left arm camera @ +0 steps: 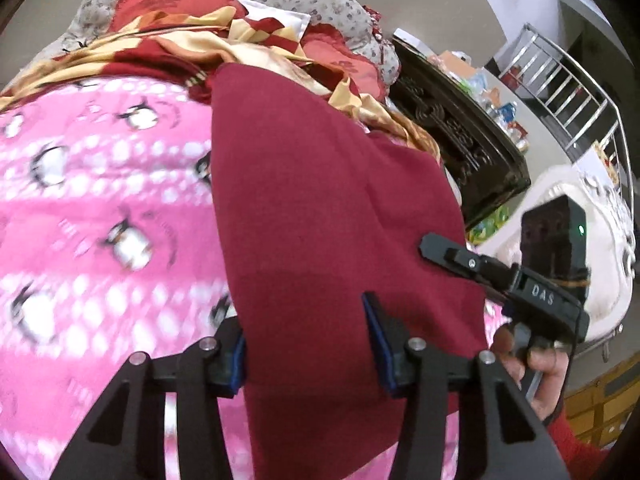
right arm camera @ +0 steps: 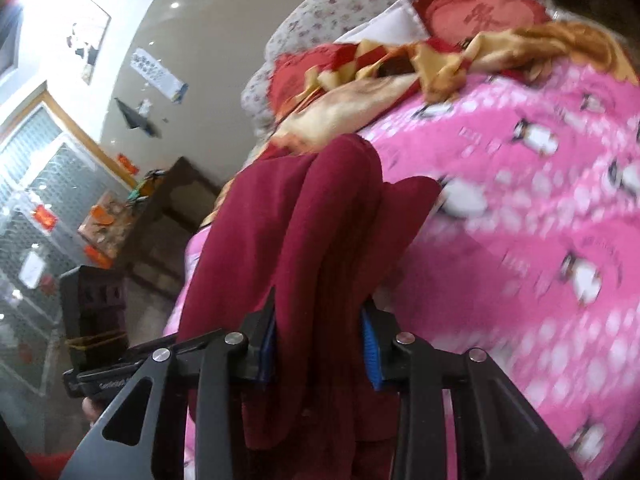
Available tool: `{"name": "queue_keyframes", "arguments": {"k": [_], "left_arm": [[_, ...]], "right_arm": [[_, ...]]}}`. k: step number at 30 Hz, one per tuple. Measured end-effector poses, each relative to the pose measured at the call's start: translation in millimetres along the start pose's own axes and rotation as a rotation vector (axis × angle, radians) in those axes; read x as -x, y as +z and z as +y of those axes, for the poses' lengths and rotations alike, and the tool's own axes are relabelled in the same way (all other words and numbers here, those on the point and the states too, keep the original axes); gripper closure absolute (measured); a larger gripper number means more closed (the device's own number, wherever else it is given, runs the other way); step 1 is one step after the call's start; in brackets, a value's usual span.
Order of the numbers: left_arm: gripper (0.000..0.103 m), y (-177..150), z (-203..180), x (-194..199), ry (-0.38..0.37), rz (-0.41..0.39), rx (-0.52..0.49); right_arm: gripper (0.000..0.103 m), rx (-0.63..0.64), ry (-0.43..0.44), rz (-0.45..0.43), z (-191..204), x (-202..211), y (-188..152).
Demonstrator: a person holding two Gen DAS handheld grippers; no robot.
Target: Fold small clothes
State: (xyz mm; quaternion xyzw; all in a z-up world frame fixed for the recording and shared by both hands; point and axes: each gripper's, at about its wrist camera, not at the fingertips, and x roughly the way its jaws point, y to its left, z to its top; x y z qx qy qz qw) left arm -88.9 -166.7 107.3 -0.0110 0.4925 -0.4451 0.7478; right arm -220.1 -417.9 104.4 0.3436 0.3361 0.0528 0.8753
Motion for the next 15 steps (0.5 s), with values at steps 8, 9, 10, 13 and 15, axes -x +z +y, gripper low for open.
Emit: {"name": "queue_keyframes", "arguments": {"k": [8, 9, 10, 13, 15], "left_arm": [[0.039, -71, 21, -3, 0.156, 0.092, 0.048], [0.039, -76, 21, -2, 0.183, 0.063, 0.046], [0.037, -77, 20, 1, 0.188, 0.048, 0.046], [0.033, -76, 17, 15, 0.232, 0.012, 0.047], [0.028, -74, 15, 26, 0.272, -0.047, 0.036]], "right_arm": [[0.029, 0.064, -0.211, 0.195, -3, -31, -51], [0.028, 0.082, -0.222, 0.169, 3, -23, -52], [0.028, 0.111, -0.244, 0.146, 12, -15, -51], [0.028, 0.225, -0.299, 0.075, 43, 6, -48], [0.028, 0.286, -0.246, 0.052, 64, 17, -48]]}}
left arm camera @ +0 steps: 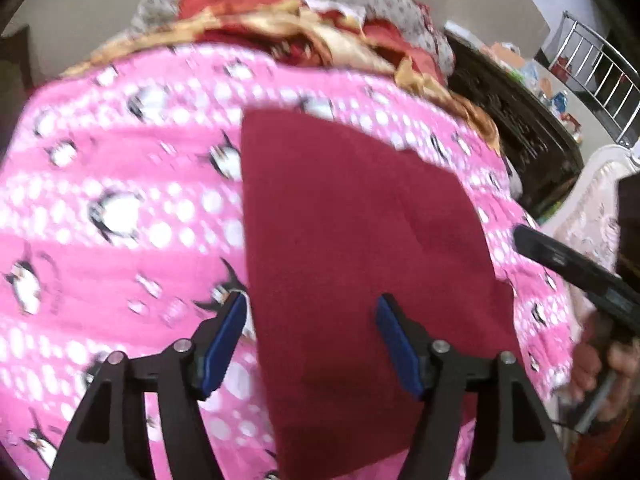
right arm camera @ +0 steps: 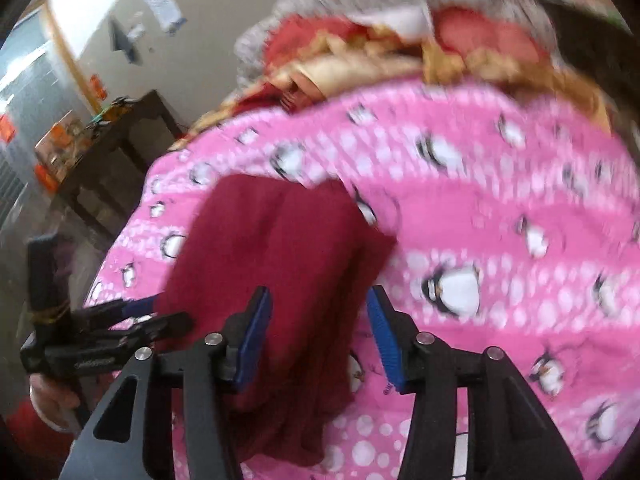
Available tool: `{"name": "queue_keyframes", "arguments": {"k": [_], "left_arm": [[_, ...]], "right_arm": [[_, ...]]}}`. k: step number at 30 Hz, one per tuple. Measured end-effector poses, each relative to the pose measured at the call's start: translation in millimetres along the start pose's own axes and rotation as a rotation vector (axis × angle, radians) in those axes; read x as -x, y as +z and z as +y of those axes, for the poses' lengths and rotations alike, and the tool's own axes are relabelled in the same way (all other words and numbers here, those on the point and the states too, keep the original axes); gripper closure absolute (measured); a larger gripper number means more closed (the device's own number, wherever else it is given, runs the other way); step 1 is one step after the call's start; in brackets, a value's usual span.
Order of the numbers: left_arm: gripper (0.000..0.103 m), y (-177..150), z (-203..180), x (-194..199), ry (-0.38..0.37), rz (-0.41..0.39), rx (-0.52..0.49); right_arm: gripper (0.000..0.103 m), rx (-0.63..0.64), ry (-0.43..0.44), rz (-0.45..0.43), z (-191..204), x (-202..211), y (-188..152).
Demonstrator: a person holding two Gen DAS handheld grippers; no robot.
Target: Fold small clothes
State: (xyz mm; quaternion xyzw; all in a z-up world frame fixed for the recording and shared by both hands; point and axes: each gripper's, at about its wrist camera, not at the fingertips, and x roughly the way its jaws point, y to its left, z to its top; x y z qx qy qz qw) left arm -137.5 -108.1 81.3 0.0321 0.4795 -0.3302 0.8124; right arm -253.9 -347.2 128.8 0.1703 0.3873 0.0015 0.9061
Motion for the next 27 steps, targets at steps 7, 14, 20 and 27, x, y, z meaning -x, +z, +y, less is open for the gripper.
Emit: {"name": "queue_keyframes", "arguments": {"k": [7, 14, 20, 27], "left_arm": [[0.021, 4, -3, 16, 0.09, -0.083, -0.014], [0.021, -1, -14, 23, 0.133, -0.124, -0.044], [0.021, -2, -20, 32, 0.139, -0.154, -0.041], [0.021, 2, -25, 45, 0.154, -0.181, -0.031]], "right_arm": [[0.052, 0.122, 0.031, 0.06, 43, -17, -21], [0.055, 0.072, -0.095, 0.097, 13, -30, -50], [0.053, 0.093, -0.097, 0.034, 29, -4, -41], [0.037, 0.054, -0.159, -0.098, 42, 26, -26]]}}
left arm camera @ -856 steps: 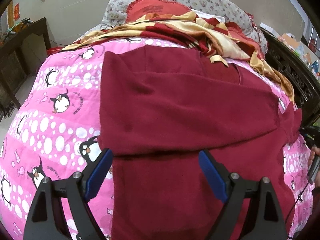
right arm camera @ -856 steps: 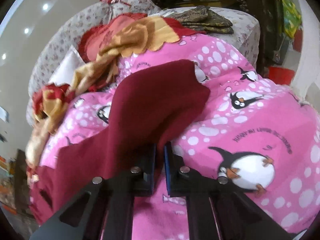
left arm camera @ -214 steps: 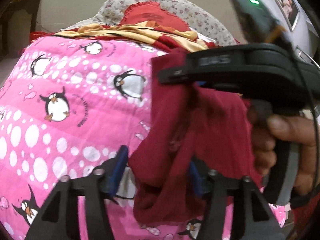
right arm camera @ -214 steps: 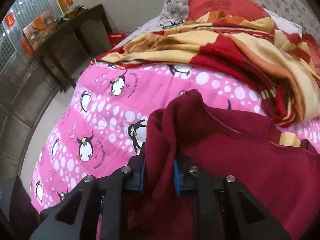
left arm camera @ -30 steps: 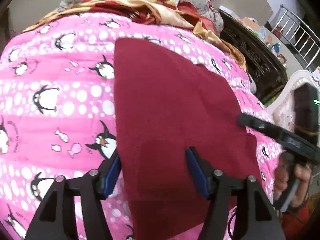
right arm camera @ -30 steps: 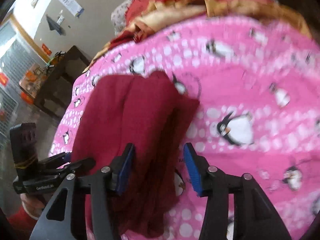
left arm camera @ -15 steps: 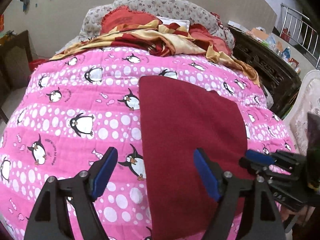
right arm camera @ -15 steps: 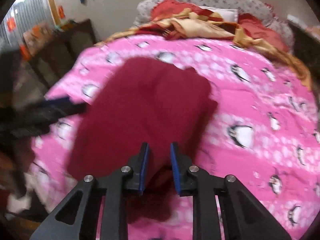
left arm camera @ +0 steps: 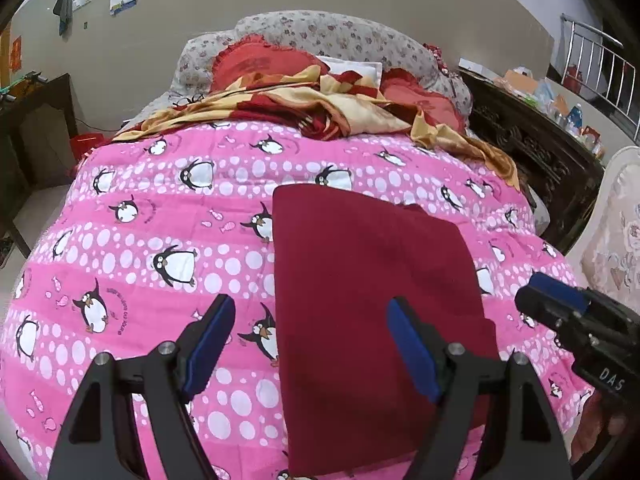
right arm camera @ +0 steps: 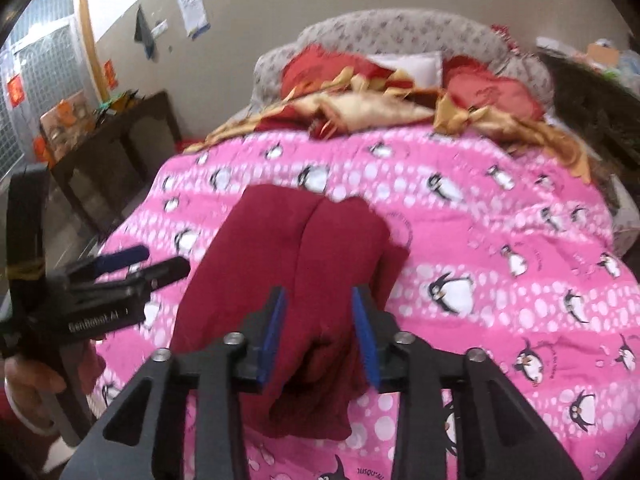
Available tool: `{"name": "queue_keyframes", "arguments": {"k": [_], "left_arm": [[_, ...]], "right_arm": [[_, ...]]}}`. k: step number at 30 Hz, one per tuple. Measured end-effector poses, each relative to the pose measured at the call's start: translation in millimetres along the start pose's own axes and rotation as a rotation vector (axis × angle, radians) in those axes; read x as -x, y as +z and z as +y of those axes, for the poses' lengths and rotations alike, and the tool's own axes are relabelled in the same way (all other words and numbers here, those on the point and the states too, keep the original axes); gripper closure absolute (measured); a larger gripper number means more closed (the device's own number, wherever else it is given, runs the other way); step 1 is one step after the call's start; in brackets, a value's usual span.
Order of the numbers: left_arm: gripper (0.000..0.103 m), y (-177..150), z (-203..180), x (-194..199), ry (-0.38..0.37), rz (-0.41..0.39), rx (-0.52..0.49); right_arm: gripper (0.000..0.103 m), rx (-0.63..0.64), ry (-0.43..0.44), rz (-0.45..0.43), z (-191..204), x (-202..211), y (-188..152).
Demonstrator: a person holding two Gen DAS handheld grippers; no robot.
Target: Fold small clothes
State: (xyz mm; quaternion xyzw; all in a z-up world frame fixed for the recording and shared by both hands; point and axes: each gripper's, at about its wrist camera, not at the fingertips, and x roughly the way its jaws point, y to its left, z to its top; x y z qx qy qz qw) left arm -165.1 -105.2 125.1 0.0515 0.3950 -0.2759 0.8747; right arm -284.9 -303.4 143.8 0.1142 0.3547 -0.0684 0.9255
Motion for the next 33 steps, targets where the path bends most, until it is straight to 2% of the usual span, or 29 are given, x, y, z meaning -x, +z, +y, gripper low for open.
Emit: {"name": "queue_keyframes", "arguments": {"k": [10, 19, 33], "left_arm": [[0.021, 1, -6, 17, 0.021, -0.05, -0.021], [0.021, 1, -10, 20, 0.03, -0.061, -0.034], [0.021, -1, -6, 17, 0.036, -0.054, -0.019]], "right_arm": [[0.033, -0.04, -0.049, -0.007, 7, 2, 1], [0.032, -0.084, -0.069, 0.013, 3, 0, -1], [0.032, -0.064, -0.063, 0.035, 10, -8, 0]]}}
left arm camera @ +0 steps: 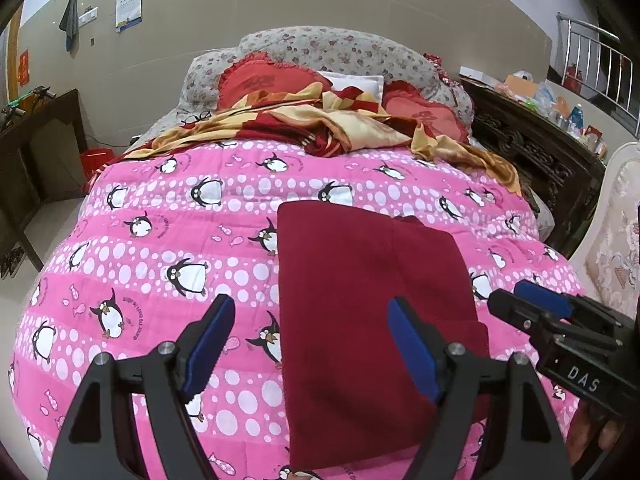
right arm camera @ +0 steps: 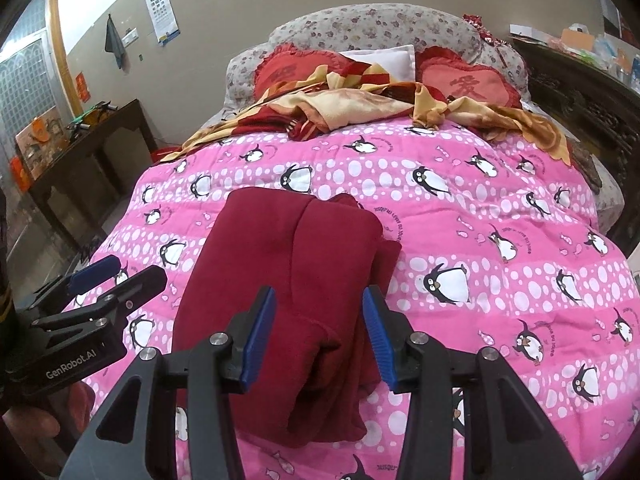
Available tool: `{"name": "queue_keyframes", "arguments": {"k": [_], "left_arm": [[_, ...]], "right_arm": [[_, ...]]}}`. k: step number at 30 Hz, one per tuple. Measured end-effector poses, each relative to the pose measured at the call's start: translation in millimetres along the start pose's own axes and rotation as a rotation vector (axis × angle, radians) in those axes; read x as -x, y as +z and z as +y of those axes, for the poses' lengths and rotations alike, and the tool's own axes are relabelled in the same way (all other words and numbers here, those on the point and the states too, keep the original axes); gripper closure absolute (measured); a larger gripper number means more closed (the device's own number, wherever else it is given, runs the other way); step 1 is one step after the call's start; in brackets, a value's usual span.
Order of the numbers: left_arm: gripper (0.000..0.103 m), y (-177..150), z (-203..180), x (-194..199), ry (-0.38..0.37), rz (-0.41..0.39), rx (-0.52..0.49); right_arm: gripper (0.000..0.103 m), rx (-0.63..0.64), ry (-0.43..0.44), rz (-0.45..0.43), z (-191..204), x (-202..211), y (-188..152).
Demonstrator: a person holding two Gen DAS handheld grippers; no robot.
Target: Fold small clothes
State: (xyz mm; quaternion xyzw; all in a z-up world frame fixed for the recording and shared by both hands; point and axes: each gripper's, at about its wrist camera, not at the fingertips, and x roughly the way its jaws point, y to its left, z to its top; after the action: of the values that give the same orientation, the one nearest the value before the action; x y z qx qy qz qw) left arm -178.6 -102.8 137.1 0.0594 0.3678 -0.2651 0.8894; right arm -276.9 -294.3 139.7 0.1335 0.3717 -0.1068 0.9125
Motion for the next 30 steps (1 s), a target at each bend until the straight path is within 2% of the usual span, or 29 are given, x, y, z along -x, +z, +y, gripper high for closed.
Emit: {"name": "queue_keyframes", "arguments": {"k": [30], "left_arm": [[0.021, -7, 9, -12, 0.012, 0.031, 0.018]], "right_arm": [[0.032, -0.003, 0.021, 0.049, 7, -18, -3]]}}
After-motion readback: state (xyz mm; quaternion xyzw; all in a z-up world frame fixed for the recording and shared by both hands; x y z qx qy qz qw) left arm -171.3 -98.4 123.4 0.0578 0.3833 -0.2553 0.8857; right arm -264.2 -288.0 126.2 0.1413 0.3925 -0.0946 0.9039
